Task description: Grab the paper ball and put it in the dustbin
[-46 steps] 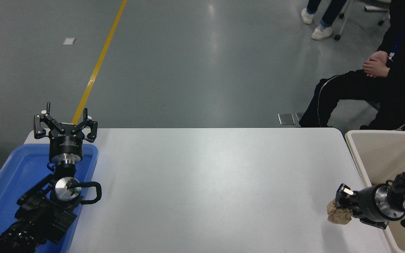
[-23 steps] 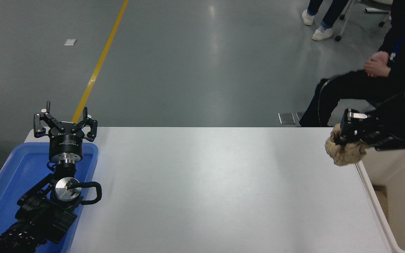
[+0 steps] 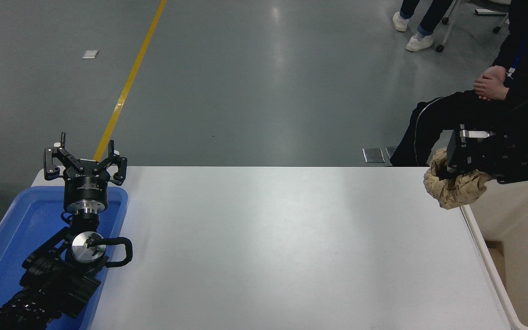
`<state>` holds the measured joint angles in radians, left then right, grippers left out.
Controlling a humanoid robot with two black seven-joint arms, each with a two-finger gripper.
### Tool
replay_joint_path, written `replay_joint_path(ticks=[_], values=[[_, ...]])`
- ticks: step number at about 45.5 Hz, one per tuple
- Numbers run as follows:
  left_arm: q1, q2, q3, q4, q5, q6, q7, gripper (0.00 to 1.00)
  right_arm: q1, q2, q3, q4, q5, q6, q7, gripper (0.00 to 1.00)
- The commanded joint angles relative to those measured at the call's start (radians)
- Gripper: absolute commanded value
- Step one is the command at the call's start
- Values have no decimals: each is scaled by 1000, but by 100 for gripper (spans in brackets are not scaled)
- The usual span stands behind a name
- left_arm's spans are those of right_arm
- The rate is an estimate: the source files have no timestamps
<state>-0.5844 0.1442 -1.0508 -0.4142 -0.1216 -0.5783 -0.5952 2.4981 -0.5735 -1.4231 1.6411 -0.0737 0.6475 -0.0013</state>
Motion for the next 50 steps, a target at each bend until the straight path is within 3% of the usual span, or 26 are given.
replay_joint_path(ticks=[1, 8, 20, 32, 50], values=[[0, -2, 0, 0, 0, 0, 0, 99, -292, -89, 6, -124, -41, -173, -2, 0], [0, -2, 0, 0, 0, 0, 0, 99, -579, -95, 42, -328, -40, -328, 0, 0], [0, 0, 0, 0, 0, 0, 0, 99, -1036, -117, 331, -746, -21, -364, -6, 0], [0, -2, 0, 0, 0, 0, 0, 99, -1444, -71, 605, -1156, -21, -502, -8, 0], [0, -2, 0, 0, 0, 0, 0, 99, -1659, 63, 750, -1313, -18, -758, -13, 0]])
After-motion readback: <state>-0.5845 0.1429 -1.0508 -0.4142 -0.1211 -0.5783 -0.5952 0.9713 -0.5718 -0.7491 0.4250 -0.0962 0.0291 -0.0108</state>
